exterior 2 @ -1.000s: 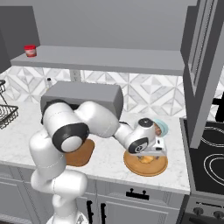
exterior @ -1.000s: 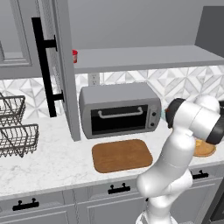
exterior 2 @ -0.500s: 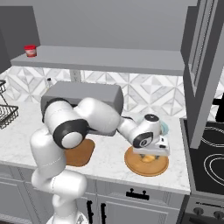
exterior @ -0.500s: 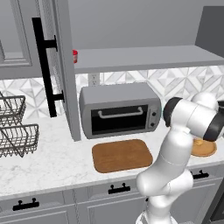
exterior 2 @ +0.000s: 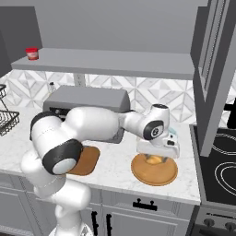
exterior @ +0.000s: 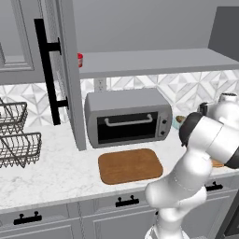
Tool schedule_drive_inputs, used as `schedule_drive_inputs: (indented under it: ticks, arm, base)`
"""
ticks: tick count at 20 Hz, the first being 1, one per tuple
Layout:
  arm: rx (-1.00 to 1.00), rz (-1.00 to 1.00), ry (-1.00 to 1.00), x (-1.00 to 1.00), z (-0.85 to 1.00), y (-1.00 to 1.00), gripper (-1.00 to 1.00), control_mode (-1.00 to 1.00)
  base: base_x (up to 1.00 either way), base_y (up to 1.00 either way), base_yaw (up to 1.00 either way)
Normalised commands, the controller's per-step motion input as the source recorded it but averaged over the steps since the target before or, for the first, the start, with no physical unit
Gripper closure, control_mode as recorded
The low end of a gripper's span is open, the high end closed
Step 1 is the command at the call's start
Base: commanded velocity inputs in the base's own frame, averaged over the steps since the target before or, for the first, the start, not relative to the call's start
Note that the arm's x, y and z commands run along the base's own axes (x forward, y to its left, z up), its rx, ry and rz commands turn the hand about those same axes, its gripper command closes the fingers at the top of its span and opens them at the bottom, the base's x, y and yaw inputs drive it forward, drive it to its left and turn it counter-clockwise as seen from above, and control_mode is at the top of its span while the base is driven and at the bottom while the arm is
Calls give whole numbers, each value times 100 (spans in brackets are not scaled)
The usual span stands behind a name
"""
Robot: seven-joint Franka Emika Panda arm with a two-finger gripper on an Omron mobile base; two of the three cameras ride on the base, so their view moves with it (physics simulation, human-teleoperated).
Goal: From the different types of pastries on the counter, select a croissant and place it on the cutting board. Then retrieve a jar of jam from the cabinet and place it alongside the croissant on the cutting board.
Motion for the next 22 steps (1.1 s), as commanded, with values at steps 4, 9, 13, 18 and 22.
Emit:
schedule_drive_inputs:
  ticks: [4, 9, 13, 18, 22]
  arm:
    - [0, -1, 0, -64, 15, 91, 100, -100]
    - [0, -5, -12, -34, 3, 100, 100, -100]
    - [0, -12, -20, -33, 37, 100, 100, -100]
    - [0, -8, -23, -47, 54, 100, 100, -100]
    - [-5, -2, -13, -38, 62, 100, 100, -100]
  base:
    - [0, 0, 0]
    - [0, 0, 0]
    - [0, 0, 0]
    - [0, 0, 0]
    - [0, 0, 0]
